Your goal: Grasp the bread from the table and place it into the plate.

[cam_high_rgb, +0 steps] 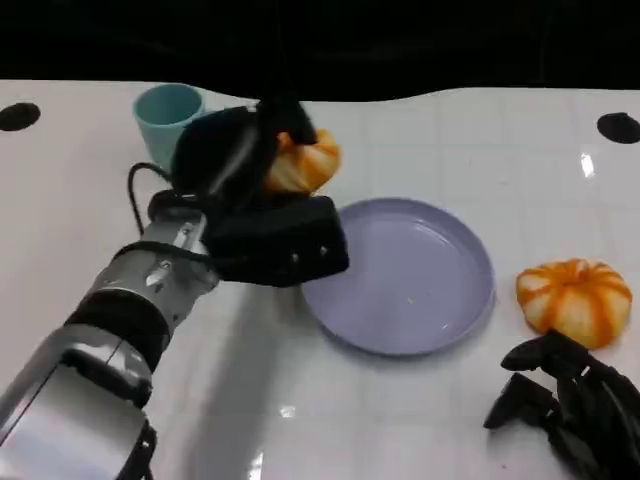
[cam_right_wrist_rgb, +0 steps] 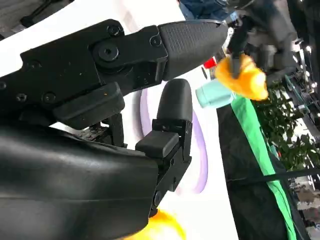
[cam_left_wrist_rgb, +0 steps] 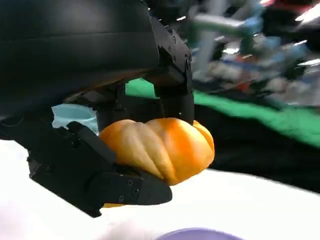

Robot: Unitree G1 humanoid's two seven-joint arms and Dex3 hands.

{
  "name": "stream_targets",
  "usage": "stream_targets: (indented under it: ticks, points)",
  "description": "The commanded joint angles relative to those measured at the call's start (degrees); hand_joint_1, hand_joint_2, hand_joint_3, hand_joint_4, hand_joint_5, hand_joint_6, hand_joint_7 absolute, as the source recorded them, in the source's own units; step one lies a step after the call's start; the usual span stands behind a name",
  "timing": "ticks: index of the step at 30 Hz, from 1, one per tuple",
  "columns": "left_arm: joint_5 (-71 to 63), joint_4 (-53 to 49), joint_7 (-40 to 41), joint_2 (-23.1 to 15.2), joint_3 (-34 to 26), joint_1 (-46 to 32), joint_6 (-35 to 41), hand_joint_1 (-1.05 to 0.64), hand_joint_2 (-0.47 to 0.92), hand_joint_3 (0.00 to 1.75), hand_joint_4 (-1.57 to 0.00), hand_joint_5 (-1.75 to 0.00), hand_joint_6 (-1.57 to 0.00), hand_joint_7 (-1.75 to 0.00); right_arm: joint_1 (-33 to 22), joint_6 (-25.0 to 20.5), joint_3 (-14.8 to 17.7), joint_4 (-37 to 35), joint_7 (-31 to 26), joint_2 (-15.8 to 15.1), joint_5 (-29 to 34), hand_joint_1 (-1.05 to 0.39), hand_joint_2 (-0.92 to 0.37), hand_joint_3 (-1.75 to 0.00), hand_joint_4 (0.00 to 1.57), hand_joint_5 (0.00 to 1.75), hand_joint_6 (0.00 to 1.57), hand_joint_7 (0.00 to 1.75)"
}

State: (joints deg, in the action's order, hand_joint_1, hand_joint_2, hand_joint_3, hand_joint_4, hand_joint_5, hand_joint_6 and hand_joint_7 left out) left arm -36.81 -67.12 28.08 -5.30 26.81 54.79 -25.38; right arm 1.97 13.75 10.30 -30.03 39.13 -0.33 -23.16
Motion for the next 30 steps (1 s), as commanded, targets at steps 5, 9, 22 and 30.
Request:
stream_targets:
  ticks: [5, 9, 22, 30]
  points:
    - [-2.2, 1.2, -2.5, 2.0, 3.2, 2.7, -8.9, -0.16, 0.45, 1.30, -0.94, -1.75, -0.76, -1.75, -0.7, 0.1, 0.5, 0.3, 0.0, -0.9, -0.1, -0.53, -0.92, -0.26, 0.64, 1.52, 0.60, 1.19]
    - [-3.6, 0.6, -3.1, 3.5, 5.0, 3.3, -9.8, -0.20, 0.56, 1.16, -0.94, -1.75, -0.74, -1.75, -0.8, -0.2, 0.5, 0.5, 0.2, -0.8, -0.3, -0.53, -0.92, -0.26, 0.63, 1.53, 0.58, 1.23]
    - [-6.5, -1.7, -4.7, 5.0, 8.5, 4.4, -9.4, -0.18, 0.57, 1.01, -0.92, -1.75, -0.71, -1.75, -1.0, 0.0, 0.2, 0.8, 0.0, -0.6, 0.0, -0.52, -0.92, -0.27, 0.62, 1.55, 0.56, 1.28]
    - [-3.8, -3.9, -20.0, 7.2, 7.5, 5.4, -6.1, -0.17, 0.70, 0.70, -0.77, -1.58, -0.80, -1.14, -1.4, 0.8, 0.0, 1.2, -1.1, -0.3, 0.8, -0.54, -0.92, -0.26, 0.63, 1.55, 0.56, 1.28]
